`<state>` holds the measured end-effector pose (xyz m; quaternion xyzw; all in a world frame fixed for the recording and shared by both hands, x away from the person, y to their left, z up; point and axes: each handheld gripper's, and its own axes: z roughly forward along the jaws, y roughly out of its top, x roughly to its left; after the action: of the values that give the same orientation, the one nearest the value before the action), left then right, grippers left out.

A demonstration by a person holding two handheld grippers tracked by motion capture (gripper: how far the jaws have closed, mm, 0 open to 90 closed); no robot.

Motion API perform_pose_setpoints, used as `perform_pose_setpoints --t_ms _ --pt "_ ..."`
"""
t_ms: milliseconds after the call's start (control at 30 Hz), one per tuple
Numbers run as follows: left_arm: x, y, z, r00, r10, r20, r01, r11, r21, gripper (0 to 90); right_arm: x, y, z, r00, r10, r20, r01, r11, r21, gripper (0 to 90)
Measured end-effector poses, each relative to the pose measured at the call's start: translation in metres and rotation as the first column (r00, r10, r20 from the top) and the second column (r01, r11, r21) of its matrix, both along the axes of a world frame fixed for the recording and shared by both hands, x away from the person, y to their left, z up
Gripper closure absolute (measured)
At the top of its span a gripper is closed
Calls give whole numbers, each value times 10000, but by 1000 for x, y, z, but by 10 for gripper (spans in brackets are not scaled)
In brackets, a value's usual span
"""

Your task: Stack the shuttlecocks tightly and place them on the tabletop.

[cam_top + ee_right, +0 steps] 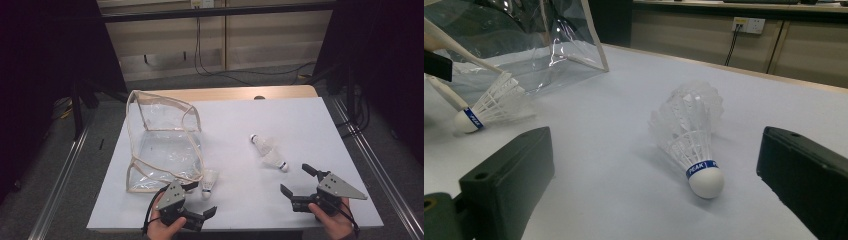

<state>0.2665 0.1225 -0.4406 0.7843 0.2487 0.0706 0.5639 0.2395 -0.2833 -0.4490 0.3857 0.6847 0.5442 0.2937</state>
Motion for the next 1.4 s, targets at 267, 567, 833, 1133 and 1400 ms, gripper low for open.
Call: perform_pose_setpoints --t_ms 267,567,833,1133,1400 --pt "1 -12 1 9997 231 -18 -230 9993 293 15 0 -1 0 10000 20 15 -20 10000 48 13" --pt "0 -20 0 9997 159 -157 -153 9991 386 21 -1 -2 1 10000 20 45 -20 10000 51 13" --pt "1 -28 1 9999 13 -153 -8 9995 315 26 -1 -2 1 10000 10 46 -11 10000 80 13" --pt "2 -40 2 9998 -119 -176 126 9990 425 29 0 -3 1 10000 53 52 -54 9999 142 14" --pt "3 -51 8 9999 66 -158 -60 9992 389 38 1 -5 0 10000 -49 9 49 9999 110 14"
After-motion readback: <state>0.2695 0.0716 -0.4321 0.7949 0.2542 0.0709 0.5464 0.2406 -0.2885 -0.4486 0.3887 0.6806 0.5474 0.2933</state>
